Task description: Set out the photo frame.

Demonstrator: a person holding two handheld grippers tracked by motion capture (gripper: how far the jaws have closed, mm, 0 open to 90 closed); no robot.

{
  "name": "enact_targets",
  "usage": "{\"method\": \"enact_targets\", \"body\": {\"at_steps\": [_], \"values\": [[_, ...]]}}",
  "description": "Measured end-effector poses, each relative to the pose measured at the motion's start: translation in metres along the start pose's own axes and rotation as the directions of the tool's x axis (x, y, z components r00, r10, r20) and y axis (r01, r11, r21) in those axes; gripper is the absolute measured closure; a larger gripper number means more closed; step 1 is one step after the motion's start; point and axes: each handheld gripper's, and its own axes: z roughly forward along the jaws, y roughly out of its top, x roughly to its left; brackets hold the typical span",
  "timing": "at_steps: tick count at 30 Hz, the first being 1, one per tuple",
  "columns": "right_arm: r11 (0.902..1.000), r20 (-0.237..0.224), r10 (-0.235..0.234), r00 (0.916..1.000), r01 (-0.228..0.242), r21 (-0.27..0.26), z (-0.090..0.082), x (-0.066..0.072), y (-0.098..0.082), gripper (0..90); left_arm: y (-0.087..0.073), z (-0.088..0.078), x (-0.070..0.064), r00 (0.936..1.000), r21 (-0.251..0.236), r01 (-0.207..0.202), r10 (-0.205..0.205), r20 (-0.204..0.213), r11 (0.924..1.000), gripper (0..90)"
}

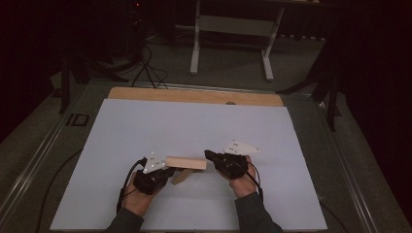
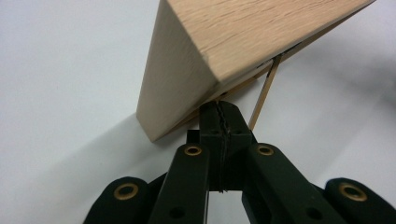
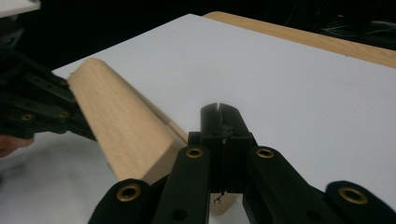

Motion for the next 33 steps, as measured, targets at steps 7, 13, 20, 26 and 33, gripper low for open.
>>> {"method": "enact_targets", "body": {"at_steps": [7, 13, 20, 26, 33], "values": [[0.9999, -0.017, -0.008, 0.9998, 0.008, 0.012, 0.001, 0.001, 0.0, 89.4, 0.002, 0.004, 0.0, 1.0, 0.005, -0.005, 0.005, -0.005, 1.0, 89.5], [0.9998, -0.02, -0.015, 0.9997, 0.015, 0.016, 0.0, 0.002, -0.001, 89.5, 0.004, 0.006, 0.0, 1.0, 0.009, -0.006, 0.007, -0.005, 0.9999, 89.5], [0.9995, -0.023, -0.023, 0.9995, 0.024, 0.019, -0.001, 0.002, -0.002, 89.5, 0.006, 0.007, 0.0, 1.0, 0.009, -0.009, 0.009, -0.002, 0.9999, 89.5], [0.9991, -0.024, -0.03, 0.9993, 0.031, 0.028, -0.001, 0.003, -0.003, 89.5, 0.01, 0.005, -0.003, 0.9999, -0.004, -0.012, 0.012, 0.006, 0.9999, 89.5], [0.9986, -0.027, -0.04, 0.9988, 0.041, 0.033, 0.0, 0.005, -0.003, 89.5, 0.013, 0.002, -0.009, 0.9991, -0.016, -0.042, 0.042, -0.011, 0.999, 89.5]]}}
